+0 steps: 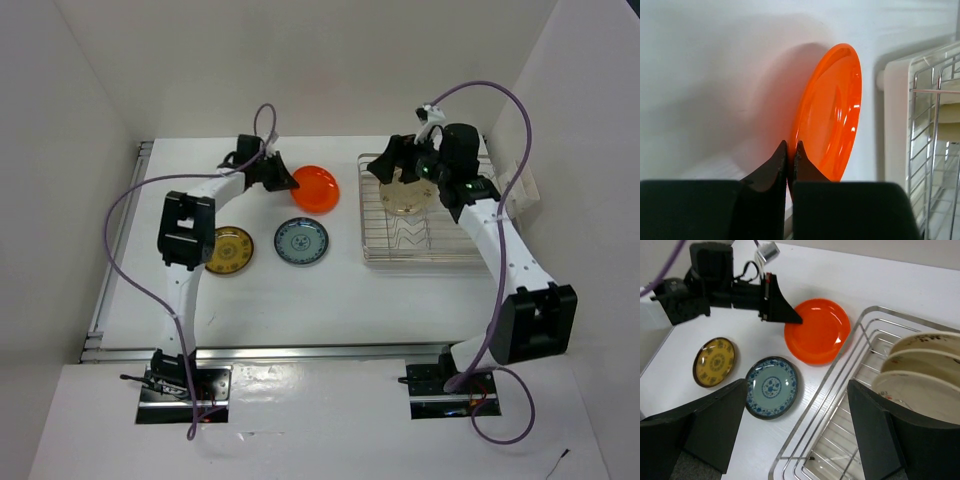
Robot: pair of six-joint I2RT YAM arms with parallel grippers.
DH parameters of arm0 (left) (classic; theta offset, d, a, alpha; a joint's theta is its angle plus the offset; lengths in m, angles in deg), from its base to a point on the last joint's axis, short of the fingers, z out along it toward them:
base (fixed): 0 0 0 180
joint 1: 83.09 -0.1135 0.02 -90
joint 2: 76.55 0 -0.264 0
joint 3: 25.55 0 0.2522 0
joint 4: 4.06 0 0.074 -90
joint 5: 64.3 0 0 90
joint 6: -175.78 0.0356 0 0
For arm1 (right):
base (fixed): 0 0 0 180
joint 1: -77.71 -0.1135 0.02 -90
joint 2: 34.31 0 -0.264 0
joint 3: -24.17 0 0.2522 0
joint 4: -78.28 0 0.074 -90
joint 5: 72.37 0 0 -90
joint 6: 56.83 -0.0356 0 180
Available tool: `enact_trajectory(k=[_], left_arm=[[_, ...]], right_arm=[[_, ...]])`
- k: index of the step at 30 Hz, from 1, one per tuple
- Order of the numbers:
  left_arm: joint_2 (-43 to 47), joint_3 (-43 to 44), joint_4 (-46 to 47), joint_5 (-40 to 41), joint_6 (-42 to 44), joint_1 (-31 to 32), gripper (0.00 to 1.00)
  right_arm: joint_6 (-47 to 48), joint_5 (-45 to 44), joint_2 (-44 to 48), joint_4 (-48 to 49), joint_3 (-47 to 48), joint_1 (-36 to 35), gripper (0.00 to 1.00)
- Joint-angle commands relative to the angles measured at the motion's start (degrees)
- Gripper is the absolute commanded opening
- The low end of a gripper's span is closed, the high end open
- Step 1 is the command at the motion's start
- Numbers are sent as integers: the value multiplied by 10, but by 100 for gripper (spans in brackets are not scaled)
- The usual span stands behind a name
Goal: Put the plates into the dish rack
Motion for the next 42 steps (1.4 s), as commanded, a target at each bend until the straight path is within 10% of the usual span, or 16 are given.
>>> enact_trajectory(k=[1, 7, 24, 29, 30, 31, 32, 39, 42], left_arm=[[66, 41, -64, -72, 141, -59, 0], [137, 47, -99, -225, 265, -78, 0], [206, 14, -44, -405, 210, -56, 0], [211, 8, -44, -414, 205, -38, 0], [216, 8, -50, -409, 205, -33, 0], [223, 2, -56, -409, 210, -33, 0], [223, 2, -56, -402, 220, -27, 0], [239, 45, -217, -342, 341, -33, 100], [263, 58, -265, -313, 389, -55, 100]], right_arm=[[-3, 73, -37, 38, 58, -1, 88], [-3, 189, -140, 55, 117, -6, 87], [-4, 261, -286, 127, 178, -72, 88], [-4, 256, -300, 127, 178, -77, 60], [-4, 256, -300, 127, 183, -77, 45], [2, 250, -300, 120, 188, -77, 7], [2, 242, -300, 113, 188, -82, 0], [200, 147, -249, -31, 301, -83, 0], [301, 58, -183, -50, 302, -83, 0]])
